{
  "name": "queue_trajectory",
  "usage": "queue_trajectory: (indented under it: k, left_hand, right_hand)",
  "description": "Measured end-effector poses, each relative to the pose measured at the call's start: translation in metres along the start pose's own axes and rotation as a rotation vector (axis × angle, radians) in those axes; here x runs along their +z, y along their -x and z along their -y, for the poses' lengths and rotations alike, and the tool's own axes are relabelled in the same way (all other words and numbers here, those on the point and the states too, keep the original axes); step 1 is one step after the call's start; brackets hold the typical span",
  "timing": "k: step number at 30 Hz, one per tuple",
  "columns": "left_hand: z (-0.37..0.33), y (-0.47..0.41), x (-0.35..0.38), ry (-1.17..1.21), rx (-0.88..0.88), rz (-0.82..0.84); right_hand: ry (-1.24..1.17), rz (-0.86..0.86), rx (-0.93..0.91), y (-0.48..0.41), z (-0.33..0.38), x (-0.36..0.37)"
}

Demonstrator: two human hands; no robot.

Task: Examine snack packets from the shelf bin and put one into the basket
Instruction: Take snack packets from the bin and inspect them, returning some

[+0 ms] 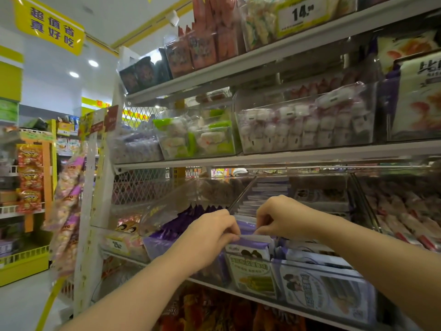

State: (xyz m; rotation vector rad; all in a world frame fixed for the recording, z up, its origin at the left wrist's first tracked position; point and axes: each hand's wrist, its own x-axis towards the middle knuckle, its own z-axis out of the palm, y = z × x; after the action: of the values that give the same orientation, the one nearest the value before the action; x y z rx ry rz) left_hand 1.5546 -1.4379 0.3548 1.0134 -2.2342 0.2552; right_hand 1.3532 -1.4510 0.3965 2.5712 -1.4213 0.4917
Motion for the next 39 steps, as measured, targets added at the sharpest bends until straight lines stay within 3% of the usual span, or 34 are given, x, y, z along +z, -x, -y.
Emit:
queue_trajectory:
  k: [4, 6, 9, 13, 16, 20, 26, 30, 34, 36, 39]
  left_hand:
    - [-0.006, -0.001, 0.001, 0.057, 0.078, -0.138]
    - [-0.011, -0.002, -0.005, 0.082, 0.076, -0.29]
    - [-0.008, -0.007, -0.036, 0.09, -0.019, -0.622]
    - [0.012, 0.007, -0.077, 0.117, -0.164, -0.801]
    - [0.022, 0.036, -0.083, 0.14, -0.258, -0.798]
    - [0.023, 0.077, -0.072, 0.221, -0.335, -0.728]
    - [0.026, 0.135, -0.046, 0.244, -0.47, -0.603]
    - [0.032, 0.17, -0.032, 0.277, -0.536, -0.541]
    - [0.033, 0.2, -0.02, 0.299, -0.605, -0.505]
    - [0.031, 0.214, -0.018, 0.305, -0.609, -0.512]
    - [0.033, 0.235, -0.016, 0.327, -0.638, -0.512]
  right_hand:
    - [-0.071, 0.025, 0.017, 0.002, -0.006, -0.004]
    - [-0.121, 0.028, 0.025, 0.005, -0.009, -0.003]
    - [-0.208, 0.045, 0.033, 0.008, -0.011, -0.005]
    - [-0.172, 0.034, 0.061, 0.008, -0.01, -0.003]
    - [-0.194, -0.022, 0.065, 0.011, -0.008, 0.003]
    - [-0.197, -0.242, 0.156, 0.006, 0.003, 0.015]
    - [0.038, -0.35, 0.234, 0.013, 0.027, 0.031]
    - [0.088, -0.446, 0.157, 0.031, 0.041, 0.03]
    - [0.044, -0.616, -0.103, 0.053, 0.089, 0.049]
    - [-0.096, -0.581, -0.2, 0.06, 0.118, 0.069]
    - [-0.405, -0.294, -0.169, 0.061, 0.157, 0.111]
